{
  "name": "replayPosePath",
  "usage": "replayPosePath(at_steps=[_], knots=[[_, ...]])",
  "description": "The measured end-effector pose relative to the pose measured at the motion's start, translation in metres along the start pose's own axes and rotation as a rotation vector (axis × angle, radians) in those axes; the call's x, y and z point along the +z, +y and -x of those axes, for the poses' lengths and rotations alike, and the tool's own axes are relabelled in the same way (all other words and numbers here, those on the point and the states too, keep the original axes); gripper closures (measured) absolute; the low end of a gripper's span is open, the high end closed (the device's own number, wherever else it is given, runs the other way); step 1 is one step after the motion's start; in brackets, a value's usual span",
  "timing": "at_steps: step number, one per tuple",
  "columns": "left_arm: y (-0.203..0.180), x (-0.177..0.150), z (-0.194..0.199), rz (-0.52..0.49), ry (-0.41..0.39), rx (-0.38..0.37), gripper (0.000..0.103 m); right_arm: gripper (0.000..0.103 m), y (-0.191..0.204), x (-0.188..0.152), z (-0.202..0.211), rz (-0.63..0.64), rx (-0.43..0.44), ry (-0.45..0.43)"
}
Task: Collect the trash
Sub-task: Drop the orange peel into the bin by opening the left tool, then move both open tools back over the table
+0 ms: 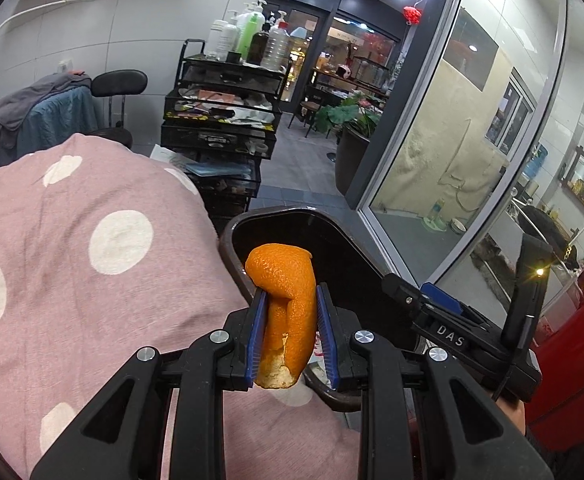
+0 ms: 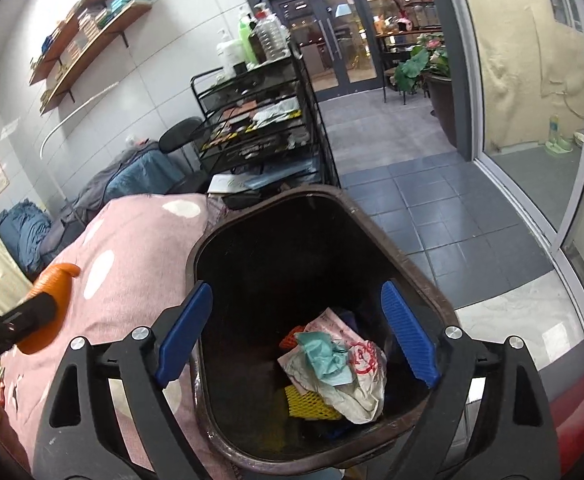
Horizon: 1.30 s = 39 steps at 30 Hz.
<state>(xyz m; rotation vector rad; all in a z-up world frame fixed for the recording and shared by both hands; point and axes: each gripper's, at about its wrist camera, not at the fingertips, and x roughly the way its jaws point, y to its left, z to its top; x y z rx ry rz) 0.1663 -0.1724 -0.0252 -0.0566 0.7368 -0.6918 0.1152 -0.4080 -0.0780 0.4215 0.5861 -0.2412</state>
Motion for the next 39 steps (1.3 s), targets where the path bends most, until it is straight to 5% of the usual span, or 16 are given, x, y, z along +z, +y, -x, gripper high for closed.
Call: replayPosePath(at_steps=[21,24,26,29,39], knots=[[-0.035,0.012,-0.07,-0.111,0.141,-0.01,0.075,0.016,-0.039,0.005,0.015,-0.099,-0.079,-0.043],[-0.037,0.011,-0.072,-0.123,0.142,0.002,0.054,0.013,-0.043,0.005,0.015,-0.105,-0.092,-0.045],[-0.038,0.01,-0.069,-0.124,0.122,0.001,0.027,0.011,-0.047,0.006,0.015,-0.116,-0.108,-0.047],[-0.038,0.011,-0.063,-0.118,0.087,-0.001,0.012,0.008,-0.05,0.006,0.013,-0.144,-0.119,-0.042],[-0.033,0.01,-0.038,-0.117,0.027,0.023,0.006,0.008,-0.048,0.006,0.012,-0.155,-0.098,-0.033]])
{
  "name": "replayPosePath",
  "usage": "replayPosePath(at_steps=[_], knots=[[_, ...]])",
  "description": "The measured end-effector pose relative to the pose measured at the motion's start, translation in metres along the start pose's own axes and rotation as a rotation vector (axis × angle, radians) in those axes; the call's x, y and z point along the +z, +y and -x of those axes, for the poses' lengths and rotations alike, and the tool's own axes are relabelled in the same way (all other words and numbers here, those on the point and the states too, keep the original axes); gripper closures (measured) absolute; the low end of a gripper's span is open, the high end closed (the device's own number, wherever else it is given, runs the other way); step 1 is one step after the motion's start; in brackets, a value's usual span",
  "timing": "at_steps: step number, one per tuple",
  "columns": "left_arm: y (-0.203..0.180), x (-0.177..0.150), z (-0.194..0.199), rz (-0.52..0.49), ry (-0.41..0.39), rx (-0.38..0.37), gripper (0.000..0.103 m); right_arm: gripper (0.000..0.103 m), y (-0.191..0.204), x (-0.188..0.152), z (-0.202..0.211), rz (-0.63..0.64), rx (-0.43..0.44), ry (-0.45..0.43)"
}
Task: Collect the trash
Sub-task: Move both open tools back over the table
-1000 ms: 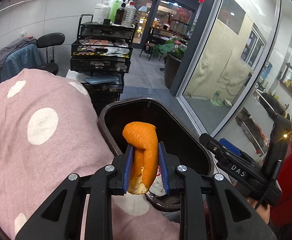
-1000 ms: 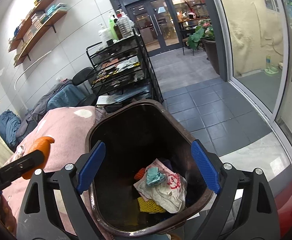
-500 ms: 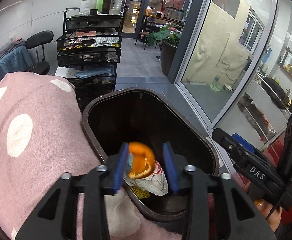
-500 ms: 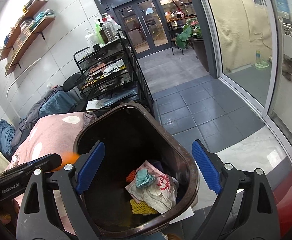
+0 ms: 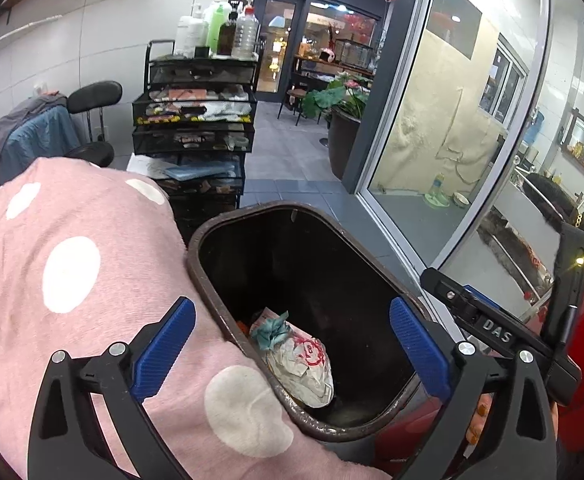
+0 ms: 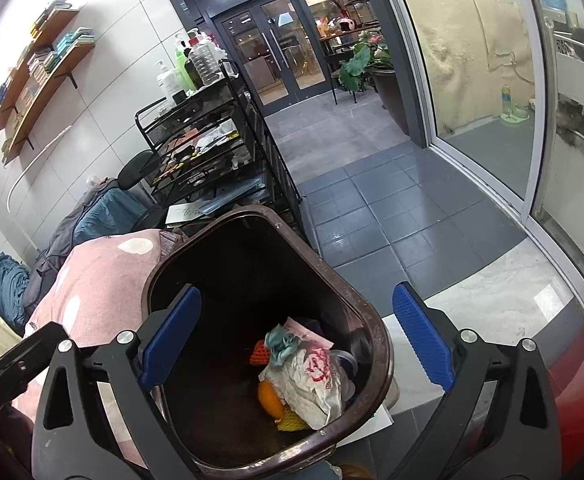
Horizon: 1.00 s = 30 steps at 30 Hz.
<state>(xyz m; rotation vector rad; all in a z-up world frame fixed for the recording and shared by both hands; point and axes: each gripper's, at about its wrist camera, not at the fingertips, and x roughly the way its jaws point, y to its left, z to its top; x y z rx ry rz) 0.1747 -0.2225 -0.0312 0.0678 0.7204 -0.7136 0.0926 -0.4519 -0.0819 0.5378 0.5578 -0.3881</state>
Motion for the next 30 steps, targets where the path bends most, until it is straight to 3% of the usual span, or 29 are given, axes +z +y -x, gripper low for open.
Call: replayPosePath(at_steps=[11,16,21,26,30], knots=[[0.009,-0.011,0.05,-0.041,-0.098,0.076,0.005,0.008,0.035,-0.004,0.005,0.093,0.057,-0.002],[0.034,-0.024,0.067,0.021,-0.108,0.11,0.005,0.008,0.066,-0.008,0.013,0.155,0.12,-0.008],[0.068,-0.036,0.093,0.106,-0.137,0.165,0.006,0.007,0.116,-0.014,0.023,0.255,0.237,0.01],[0.104,-0.048,0.12,0.119,-0.157,0.327,0.006,0.006,0.18,-0.021,0.025,0.374,0.41,0.087],[0.144,-0.062,0.142,0.189,-0.157,0.418,0.006,0.006,0.23,-0.031,0.022,0.462,0.529,0.162]])
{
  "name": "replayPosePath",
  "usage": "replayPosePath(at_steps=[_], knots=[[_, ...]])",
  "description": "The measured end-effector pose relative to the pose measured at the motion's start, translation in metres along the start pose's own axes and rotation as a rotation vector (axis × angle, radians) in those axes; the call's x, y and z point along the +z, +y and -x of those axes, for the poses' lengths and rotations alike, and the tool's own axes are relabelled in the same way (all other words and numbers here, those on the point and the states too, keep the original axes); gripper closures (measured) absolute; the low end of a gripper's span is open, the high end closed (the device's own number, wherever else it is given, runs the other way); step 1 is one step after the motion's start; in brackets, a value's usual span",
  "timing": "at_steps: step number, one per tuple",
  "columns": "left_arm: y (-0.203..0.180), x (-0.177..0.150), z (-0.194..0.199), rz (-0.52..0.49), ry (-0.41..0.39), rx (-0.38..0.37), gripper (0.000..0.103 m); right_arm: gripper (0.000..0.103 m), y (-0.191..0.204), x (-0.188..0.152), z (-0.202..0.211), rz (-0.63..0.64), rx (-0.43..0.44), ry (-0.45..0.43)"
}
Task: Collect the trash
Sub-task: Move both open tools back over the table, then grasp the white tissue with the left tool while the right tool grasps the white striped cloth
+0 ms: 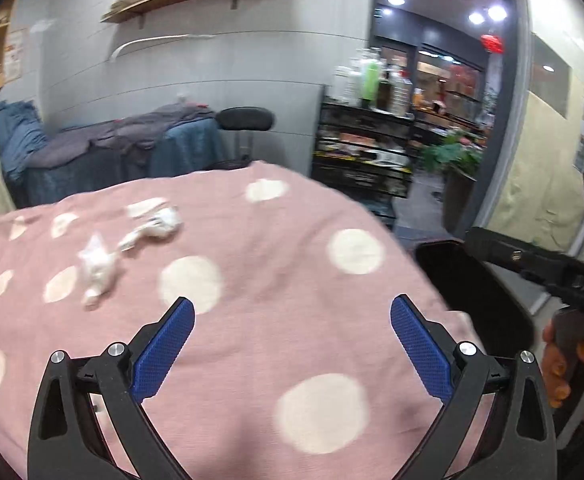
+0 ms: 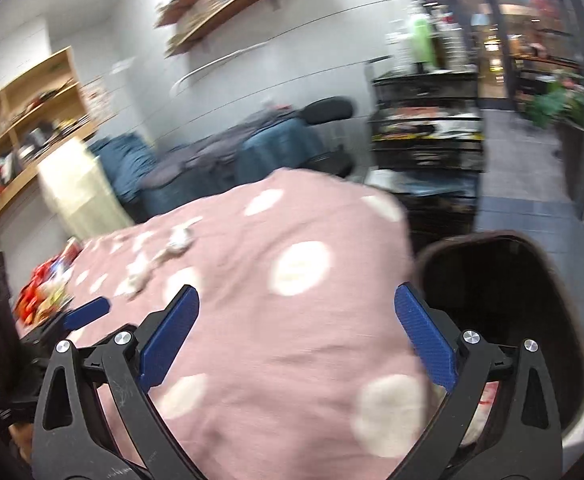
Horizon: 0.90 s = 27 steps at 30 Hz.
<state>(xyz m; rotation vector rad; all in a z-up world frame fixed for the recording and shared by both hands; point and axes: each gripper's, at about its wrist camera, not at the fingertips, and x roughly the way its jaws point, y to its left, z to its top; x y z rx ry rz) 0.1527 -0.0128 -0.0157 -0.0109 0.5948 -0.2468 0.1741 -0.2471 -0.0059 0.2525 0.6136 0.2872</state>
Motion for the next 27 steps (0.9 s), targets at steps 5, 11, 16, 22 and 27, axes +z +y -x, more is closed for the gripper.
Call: replayPosePath(at_steps=[5,11,16,22,27], knots=[[0.074,-0.01,0.0,0.123,0.028,0.092,0.006,0.006,0.053,0.009,-0.036,0.085,0.1,0.055],[0.14,-0.01,0.0,0.241,0.028,0.135,0.006,0.006,0.104,0.012,-0.078,0.141,0.18,0.127],[0.172,0.007,-0.024,0.258,0.058,0.142,0.013,0.006,0.129,0.021,-0.124,0.142,0.203,0.177],[0.189,0.024,-0.077,0.245,0.166,0.114,0.026,0.013,0.151,0.034,-0.185,0.189,0.188,0.223],[0.194,0.017,-0.098,0.24,0.229,0.096,0.062,0.021,0.164,0.038,-0.234,0.228,0.173,0.261]])
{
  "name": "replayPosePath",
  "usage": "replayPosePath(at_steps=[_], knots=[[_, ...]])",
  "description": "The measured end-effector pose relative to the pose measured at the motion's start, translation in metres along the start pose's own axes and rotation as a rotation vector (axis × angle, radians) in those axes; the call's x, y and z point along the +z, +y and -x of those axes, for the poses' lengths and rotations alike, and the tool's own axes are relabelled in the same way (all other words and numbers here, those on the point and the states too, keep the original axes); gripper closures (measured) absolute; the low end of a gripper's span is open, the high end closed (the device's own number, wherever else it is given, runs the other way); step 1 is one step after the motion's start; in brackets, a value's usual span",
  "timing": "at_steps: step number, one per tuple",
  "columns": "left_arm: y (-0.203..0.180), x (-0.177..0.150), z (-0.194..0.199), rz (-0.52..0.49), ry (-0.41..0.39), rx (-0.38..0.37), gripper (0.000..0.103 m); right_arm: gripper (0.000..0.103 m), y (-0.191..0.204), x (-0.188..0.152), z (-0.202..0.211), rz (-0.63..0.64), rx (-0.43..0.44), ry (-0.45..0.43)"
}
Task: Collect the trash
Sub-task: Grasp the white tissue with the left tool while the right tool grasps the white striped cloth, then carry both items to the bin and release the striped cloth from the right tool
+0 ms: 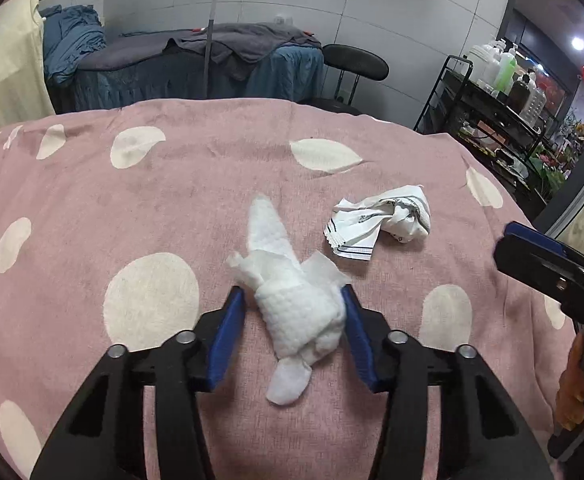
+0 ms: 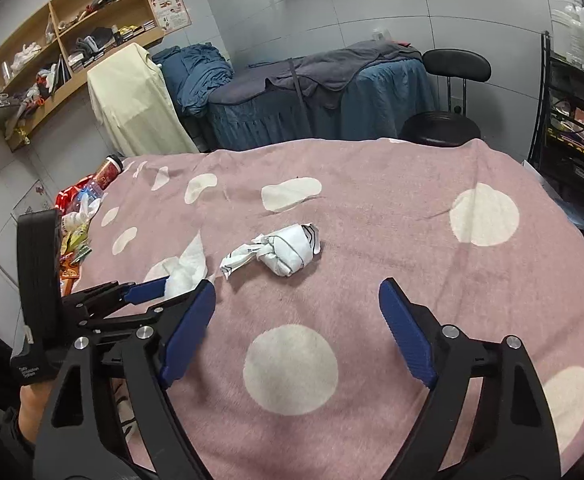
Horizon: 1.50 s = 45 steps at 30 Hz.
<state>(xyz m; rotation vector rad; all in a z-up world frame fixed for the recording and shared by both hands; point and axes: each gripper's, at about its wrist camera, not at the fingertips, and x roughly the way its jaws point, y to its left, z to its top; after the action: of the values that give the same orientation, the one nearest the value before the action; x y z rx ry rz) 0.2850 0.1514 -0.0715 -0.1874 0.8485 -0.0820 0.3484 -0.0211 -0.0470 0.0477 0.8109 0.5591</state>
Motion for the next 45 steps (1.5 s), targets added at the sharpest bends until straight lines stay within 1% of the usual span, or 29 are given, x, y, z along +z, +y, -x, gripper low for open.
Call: replayPosePath(at_steps=[2,4,5,6,8,9,12,16,18,21,24,27,33,37,40,45], knots=[[0.001,-0.004,0.006,0.003,-0.028,0.0,0.066,0.023,0.004,0.005,-0.016,0.018,-0.004,0.014],[0.002,-0.008,0.018,0.009,-0.071,0.011,0.068,0.027,0.01,0.01,-0.031,0.042,-0.002,0.026],[0.003,-0.008,0.022,0.015,-0.09,0.006,0.069,0.029,0.014,0.012,-0.039,0.063,-0.003,0.032],[0.006,-0.008,0.025,0.023,-0.107,-0.004,0.069,0.033,0.018,0.014,-0.048,0.086,-0.013,0.036],[0.007,-0.008,0.031,0.036,-0.124,-0.027,0.069,0.046,0.023,0.016,-0.062,0.112,-0.038,0.044],[0.007,-0.009,0.032,0.036,-0.127,-0.031,0.069,0.065,0.024,0.017,-0.068,0.117,-0.043,0.056],[0.004,-0.014,0.035,0.03,-0.135,-0.013,0.069,0.071,0.025,0.013,-0.066,0.113,-0.048,0.049],[-0.005,-0.017,0.046,0.024,-0.178,0.003,0.069,0.072,0.019,0.009,-0.044,0.081,-0.019,0.025],[-0.009,-0.02,0.053,0.023,-0.196,0.016,0.069,0.072,0.018,0.006,-0.027,0.072,-0.008,-0.002],[-0.016,-0.026,0.064,0.016,-0.2,0.0,0.069,0.072,0.014,-0.002,0.001,0.052,0.014,-0.026],[-0.026,-0.033,0.076,0.001,-0.218,0.022,0.069,0.072,0.012,-0.012,0.032,0.045,0.028,-0.055],[-0.035,-0.041,0.089,-0.001,-0.226,-0.005,0.069,0.072,0.01,-0.023,0.063,0.051,0.019,-0.099],[-0.062,-0.058,0.109,-0.046,-0.246,-0.014,0.069,0.072,0.0,-0.049,0.117,0.03,0.006,-0.162],[-0.079,-0.068,0.118,-0.065,-0.258,-0.016,0.069,0.072,-0.007,-0.068,0.147,0.039,-0.03,-0.199],[-0.095,-0.077,0.124,-0.084,-0.263,-0.038,0.069,0.072,-0.017,-0.083,0.169,0.016,-0.044,-0.222],[-0.119,-0.089,0.13,-0.118,-0.277,-0.052,0.069,0.072,-0.036,-0.106,0.203,-0.016,-0.096,-0.262]])
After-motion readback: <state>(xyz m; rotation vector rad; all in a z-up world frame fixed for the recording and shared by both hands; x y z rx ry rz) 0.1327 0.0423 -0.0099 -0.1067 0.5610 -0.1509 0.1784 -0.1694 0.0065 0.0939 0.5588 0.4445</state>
